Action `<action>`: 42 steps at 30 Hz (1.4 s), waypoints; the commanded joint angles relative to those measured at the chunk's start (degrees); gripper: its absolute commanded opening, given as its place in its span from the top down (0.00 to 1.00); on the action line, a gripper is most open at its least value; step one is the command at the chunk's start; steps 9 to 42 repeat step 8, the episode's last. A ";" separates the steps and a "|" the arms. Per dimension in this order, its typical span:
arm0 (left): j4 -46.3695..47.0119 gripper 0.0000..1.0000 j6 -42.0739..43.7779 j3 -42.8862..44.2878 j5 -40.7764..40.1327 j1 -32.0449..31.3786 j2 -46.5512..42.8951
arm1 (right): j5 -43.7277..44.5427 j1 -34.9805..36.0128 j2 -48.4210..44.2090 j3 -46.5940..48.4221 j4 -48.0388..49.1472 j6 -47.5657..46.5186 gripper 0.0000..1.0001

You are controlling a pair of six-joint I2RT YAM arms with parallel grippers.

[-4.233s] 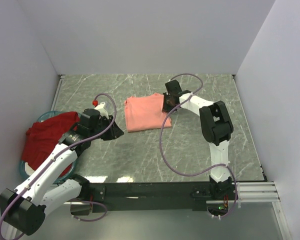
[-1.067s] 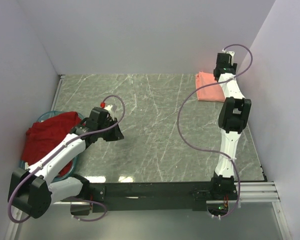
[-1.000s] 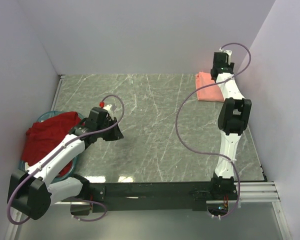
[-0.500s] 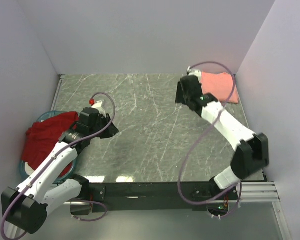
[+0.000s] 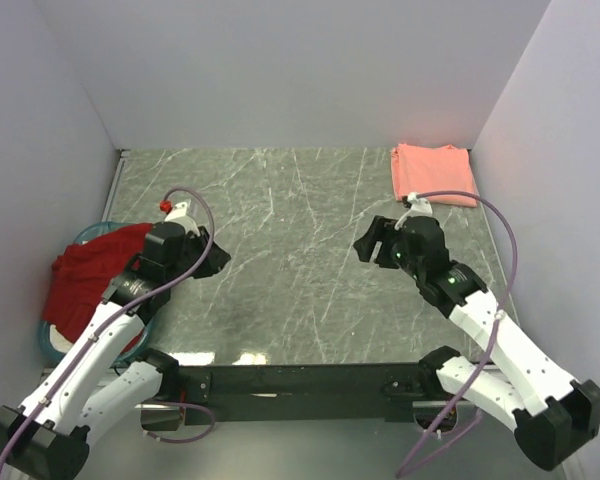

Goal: Fold and stack the t-shirts
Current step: Reset both grippers

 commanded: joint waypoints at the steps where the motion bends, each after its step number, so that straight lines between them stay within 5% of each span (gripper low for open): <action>1: 1.15 0.76 -1.40 -0.81 -0.67 0.11 -2.09 | -1.24 0.11 -3.81 -2.09 0.73 1.11 0.22; 42: 1.16 0.77 -0.96 -0.72 -0.15 0.02 -1.39 | -1.51 0.11 -6.10 -4.56 1.25 -0.03 0.21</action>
